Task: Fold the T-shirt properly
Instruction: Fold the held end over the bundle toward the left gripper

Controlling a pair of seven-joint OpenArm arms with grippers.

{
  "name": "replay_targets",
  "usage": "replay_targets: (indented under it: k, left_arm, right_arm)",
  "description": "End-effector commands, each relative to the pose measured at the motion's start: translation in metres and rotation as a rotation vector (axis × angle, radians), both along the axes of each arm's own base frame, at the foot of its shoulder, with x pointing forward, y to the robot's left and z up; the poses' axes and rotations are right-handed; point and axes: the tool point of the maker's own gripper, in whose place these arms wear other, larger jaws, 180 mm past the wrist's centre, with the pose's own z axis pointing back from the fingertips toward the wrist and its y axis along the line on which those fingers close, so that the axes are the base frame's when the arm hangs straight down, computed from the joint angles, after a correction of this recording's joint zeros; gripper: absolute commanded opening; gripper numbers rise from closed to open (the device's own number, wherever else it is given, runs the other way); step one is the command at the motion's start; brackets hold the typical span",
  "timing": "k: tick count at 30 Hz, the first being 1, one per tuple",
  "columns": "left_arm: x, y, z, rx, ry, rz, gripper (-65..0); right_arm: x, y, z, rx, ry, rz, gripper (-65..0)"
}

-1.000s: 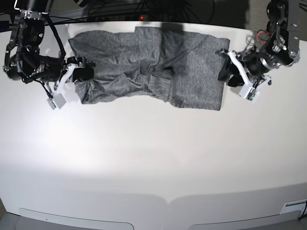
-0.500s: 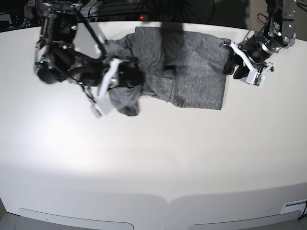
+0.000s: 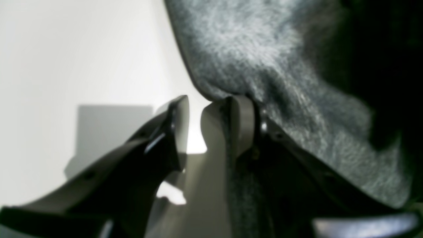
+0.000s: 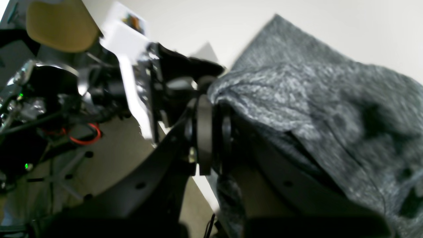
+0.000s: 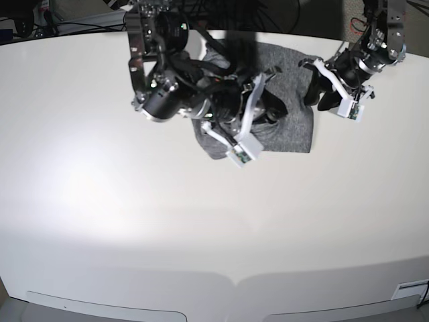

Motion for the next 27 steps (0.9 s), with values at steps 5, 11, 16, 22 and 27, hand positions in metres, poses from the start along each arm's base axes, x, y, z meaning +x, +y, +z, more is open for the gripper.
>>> replay_targets:
  k: [5,11,16,22,27]
  left_arm:
    - [-0.012,-0.011,-0.006,0.001,0.043,-0.05,-45.0]
    - [-0.02,-0.028,-0.01,-0.013,0.069,-0.094,-45.0]
    - [-0.022,-0.035,-0.009,-0.031,0.071,-0.105,-45.0]
    - [-0.019,-0.03,-0.007,-0.026,0.065,-0.106,-45.0]
    - [-0.009,0.005,0.001,0.079,0.04,-0.097,-45.0]
  right_arm:
    - [0.0,0.029,0.031,0.109,-0.078,0.015,-65.0]
    - [-0.011,0.049,0.045,0.164,-0.115,0.061,-65.0]
    - [-0.013,0.052,0.028,0.121,-0.093,0.068,-65.0]
    - [-0.013,0.059,0.008,0.145,-0.041,0.063,-55.9]
    - [-0.011,0.065,0.027,0.248,-0.11,0.075,-39.3]
